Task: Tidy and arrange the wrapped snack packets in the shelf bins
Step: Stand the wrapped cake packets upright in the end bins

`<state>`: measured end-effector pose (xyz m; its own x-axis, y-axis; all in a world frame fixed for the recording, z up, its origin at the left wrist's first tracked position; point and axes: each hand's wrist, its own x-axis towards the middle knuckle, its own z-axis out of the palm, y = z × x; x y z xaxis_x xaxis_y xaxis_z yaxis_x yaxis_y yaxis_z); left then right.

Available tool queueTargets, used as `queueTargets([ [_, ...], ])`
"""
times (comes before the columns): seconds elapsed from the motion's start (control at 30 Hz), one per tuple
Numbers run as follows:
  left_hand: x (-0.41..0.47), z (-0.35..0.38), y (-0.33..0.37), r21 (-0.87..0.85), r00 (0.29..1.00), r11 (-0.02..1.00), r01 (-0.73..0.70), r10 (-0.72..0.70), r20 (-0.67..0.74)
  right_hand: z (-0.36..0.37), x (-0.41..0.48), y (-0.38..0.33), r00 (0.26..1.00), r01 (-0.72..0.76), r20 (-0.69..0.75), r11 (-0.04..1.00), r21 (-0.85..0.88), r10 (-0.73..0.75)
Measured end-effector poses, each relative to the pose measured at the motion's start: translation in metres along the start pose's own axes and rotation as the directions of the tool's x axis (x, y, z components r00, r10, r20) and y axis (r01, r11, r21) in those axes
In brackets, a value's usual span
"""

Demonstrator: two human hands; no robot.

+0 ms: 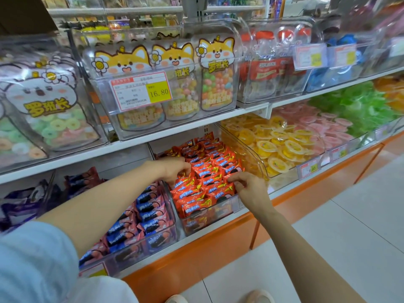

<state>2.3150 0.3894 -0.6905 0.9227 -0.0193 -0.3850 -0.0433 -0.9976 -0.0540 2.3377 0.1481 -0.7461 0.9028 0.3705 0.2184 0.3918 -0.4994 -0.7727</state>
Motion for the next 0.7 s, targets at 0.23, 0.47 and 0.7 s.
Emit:
queueTargets([
  [0.23, -0.004, 0.009, 0.010, -0.021, 0.978, 1.000, 0.017, -0.021, -0.209, 0.002, -0.001, 0.004, 0.998, -0.021, -0.062, 1.000, -0.016, 0.020],
  [0.47, -0.070, 0.019, 0.032, -0.292, 0.860, 0.953, -0.082, -0.081, -0.505, 0.004, -0.008, -0.015, 0.996, 0.074, -0.037, 0.984, -0.162, -0.081],
  [0.7, -0.155, 0.084, 0.047, -0.481, 0.679, 0.856, -0.190, -0.239, -0.695, 0.017, -0.017, -0.049, 0.949, 0.254, -0.110, 0.926, -0.281, -0.294],
])
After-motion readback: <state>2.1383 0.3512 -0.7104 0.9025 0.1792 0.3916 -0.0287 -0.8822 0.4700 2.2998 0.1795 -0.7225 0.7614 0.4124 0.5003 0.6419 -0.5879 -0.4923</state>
